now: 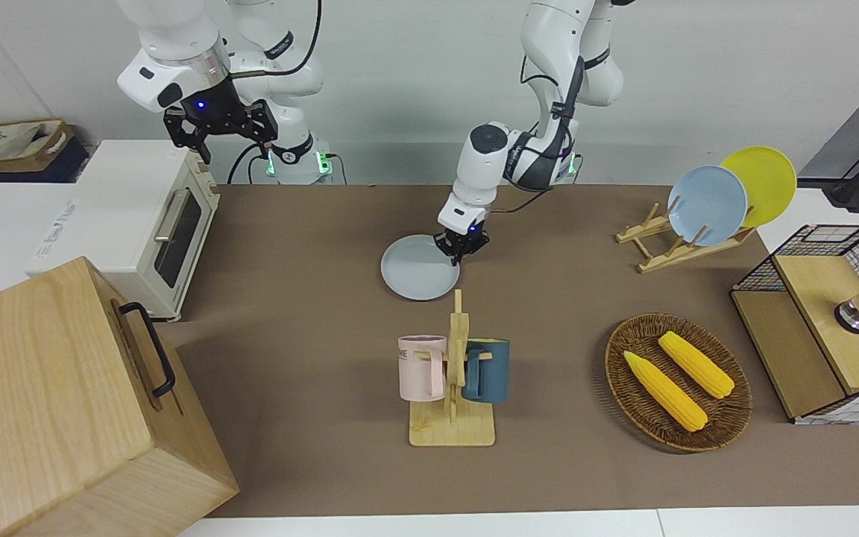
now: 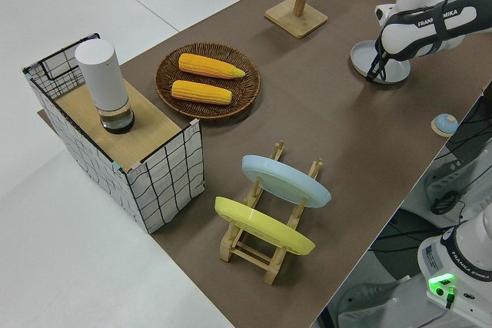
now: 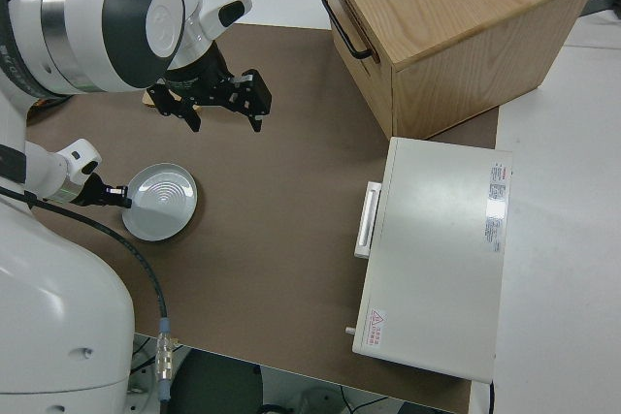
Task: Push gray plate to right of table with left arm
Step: 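Push the gray plate across the table toward the toaster oven with the left gripper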
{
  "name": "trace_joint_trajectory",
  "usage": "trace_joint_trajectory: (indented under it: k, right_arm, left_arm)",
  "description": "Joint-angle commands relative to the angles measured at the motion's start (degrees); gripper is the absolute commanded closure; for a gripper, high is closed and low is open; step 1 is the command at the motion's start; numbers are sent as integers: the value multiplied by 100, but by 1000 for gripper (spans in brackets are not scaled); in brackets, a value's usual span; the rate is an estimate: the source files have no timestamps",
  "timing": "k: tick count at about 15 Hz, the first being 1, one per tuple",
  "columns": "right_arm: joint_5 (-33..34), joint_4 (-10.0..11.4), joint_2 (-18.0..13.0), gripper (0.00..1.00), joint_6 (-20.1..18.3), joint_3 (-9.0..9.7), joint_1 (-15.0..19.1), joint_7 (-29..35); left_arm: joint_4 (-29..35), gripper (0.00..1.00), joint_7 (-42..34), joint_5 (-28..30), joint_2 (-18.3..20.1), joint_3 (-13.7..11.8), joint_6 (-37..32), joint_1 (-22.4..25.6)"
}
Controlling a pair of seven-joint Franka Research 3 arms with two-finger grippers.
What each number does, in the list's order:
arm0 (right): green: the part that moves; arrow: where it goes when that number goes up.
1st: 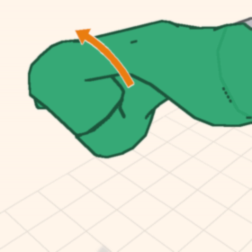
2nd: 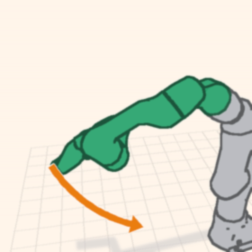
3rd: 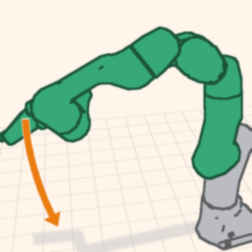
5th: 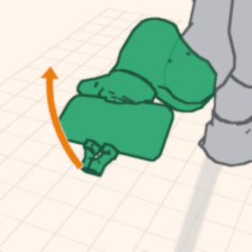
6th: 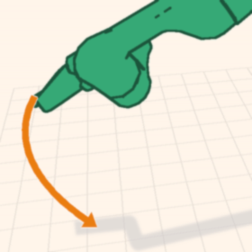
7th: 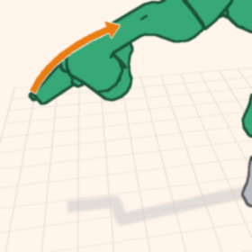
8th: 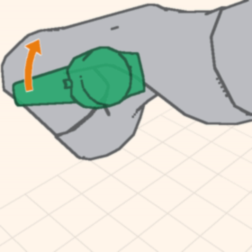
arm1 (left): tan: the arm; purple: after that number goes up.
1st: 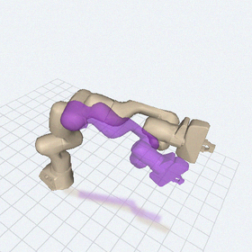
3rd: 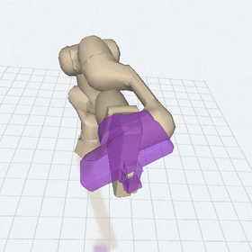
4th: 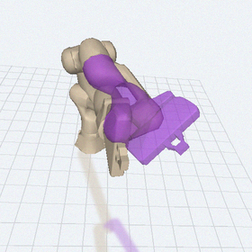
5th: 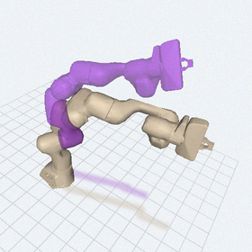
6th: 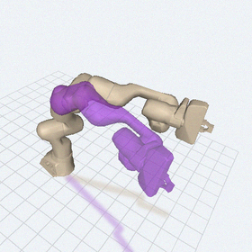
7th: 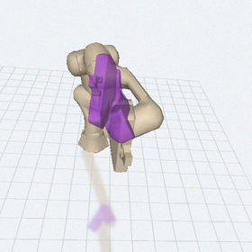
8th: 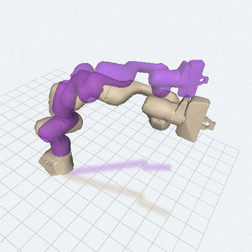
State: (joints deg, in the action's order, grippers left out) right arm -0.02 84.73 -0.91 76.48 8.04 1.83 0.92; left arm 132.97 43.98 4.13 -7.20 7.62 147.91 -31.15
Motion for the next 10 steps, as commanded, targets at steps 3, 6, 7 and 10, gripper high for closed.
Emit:
trace_joint_trajectory:
  k: [3,6,7,10]
  right_arm:
    - [-25,-53,-14,17,-89,92,107,75]
    - [-25,-53,-14,17,-89,92,115,66]
    - [-25,-53,-14,17,-89,92,115,75]
    - [-25,-53,-14,17,-89,92,107,75]
  left_arm:
    - [-578,1000,550,26,-510,240,-17,-278]
    - [-877,1000,813,26,-668,468,-34,-287]
    - [-1044,1000,953,0,-764,565,-87,-313]
    - [-1343,1000,1191,-35,-993,592,-131,-471]
